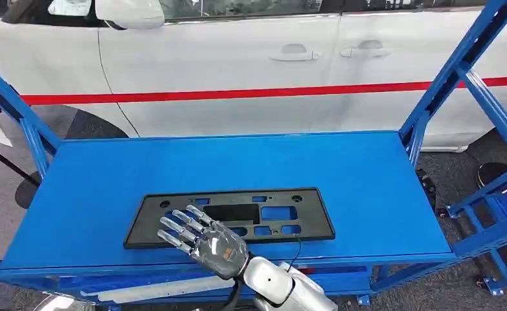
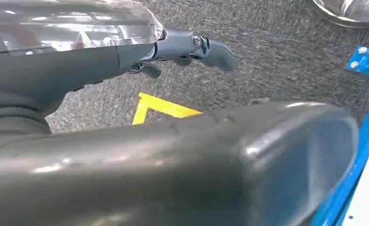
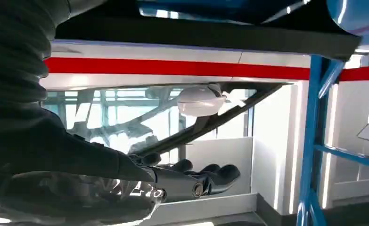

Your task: Take the parts from the cabinet and place them on the table.

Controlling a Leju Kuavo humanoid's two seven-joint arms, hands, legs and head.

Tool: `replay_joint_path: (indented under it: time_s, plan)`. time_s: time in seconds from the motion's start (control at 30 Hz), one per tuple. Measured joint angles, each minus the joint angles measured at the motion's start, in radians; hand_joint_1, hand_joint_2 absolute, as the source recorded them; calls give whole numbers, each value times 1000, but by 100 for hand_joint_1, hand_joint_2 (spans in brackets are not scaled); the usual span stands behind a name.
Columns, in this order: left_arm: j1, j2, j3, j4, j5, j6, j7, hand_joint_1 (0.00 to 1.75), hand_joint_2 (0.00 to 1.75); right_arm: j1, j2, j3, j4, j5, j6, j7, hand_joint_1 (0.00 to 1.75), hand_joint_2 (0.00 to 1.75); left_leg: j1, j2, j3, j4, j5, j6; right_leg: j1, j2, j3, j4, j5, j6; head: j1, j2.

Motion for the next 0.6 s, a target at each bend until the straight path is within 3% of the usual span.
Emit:
replay_joint_path:
  time_s: [0.07, 0.13, 0.17, 0.23, 0.27, 0.3, 0.33, 0.43, 0.47, 0.5, 0.6]
  plan:
    - [0, 0, 0, 0, -2, -2, -1, 0, 0, -7, 0, 10, 17, 12, 0, 16, 0, 175, 4, 0, 1, -3, 2, -12, 6, 3, -2, -1, 2, -8, 0, 0]
    - [-1, -2, 0, 0, -5, -2, -2, 0, 0, -20, 2, 25, 31, 26, 0, 35, 0, 175, 5, 1, -3, 15, -15, -24, -6, 0, 6, -16, 11, -20, 0, 0]
    - [-1, -2, 0, 0, -8, -2, -2, 0, 0, -30, 5, 31, 41, 31, 0, 44, 0, 175, 6, 1, -23, 61, -47, -29, -8, -1, 6, -16, 11, -24, 0, 0]
    - [-1, 0, 0, 0, -9, -1, -3, 0, 0, -44, 8, 45, 68, 44, 0, 63, 0, 175, 11, 1, -98, 222, -125, -42, -7, -2, 5, -16, 11, -26, 0, 0]
    - [0, 0, 0, 0, -9, -1, -3, 0, 0, -48, 8, 51, 86, 49, 0, 72, 0, 175, 11, 2, -132, 294, -148, -46, -7, -3, 4, -16, 11, -26, 0, 0]
    - [2, -1, 0, 0, -10, -1, -3, 0, 0, -51, 8, 54, 100, 52, 0, 78, 0, 175, 13, 2, -146, 319, -145, -47, -7, -3, 4, -15, 11, -26, 0, 0]
    - [3, -1, 0, 0, -10, -1, -3, 0, 0, -55, 9, 60, 114, 56, 0, 84, 0, 175, 14, 2, -133, 288, -116, -48, -7, -2, 5, -15, 10, -25, 0, 0]
    - [0, -1, 0, 0, -11, -1, -4, 0, 0, -79, 15, 74, 144, 62, 0, 104, 0, 175, 16, 3, -2, 21, 14, -42, -7, -1, 11, -12, 6, -18, 0, 0]
    - [-2, -1, 0, 0, -13, -1, -5, 0, 0, -90, 19, 77, 159, 62, 0, 111, 0, 175, 10, 2, 11, -5, -5, -36, -1, 0, 9, -11, 5, -13, 0, 0]
    - [-3, -1, 0, 0, -13, -1, -5, 0, 0, -99, 22, 81, 172, 63, 0, 120, 0, 175, 8, 0, 9, -7, 1, -23, -1, 1, 5, -9, 7, -8, 0, 0]
    - [1, -1, 0, 0, -17, -1, -5, 0, 0, -126, 32, 99, 212, 63, -2, 166, 0, 175, 7, 1, 6, -10, 5, -5, -3, 1, 4, -12, 9, 9, 0, 0]
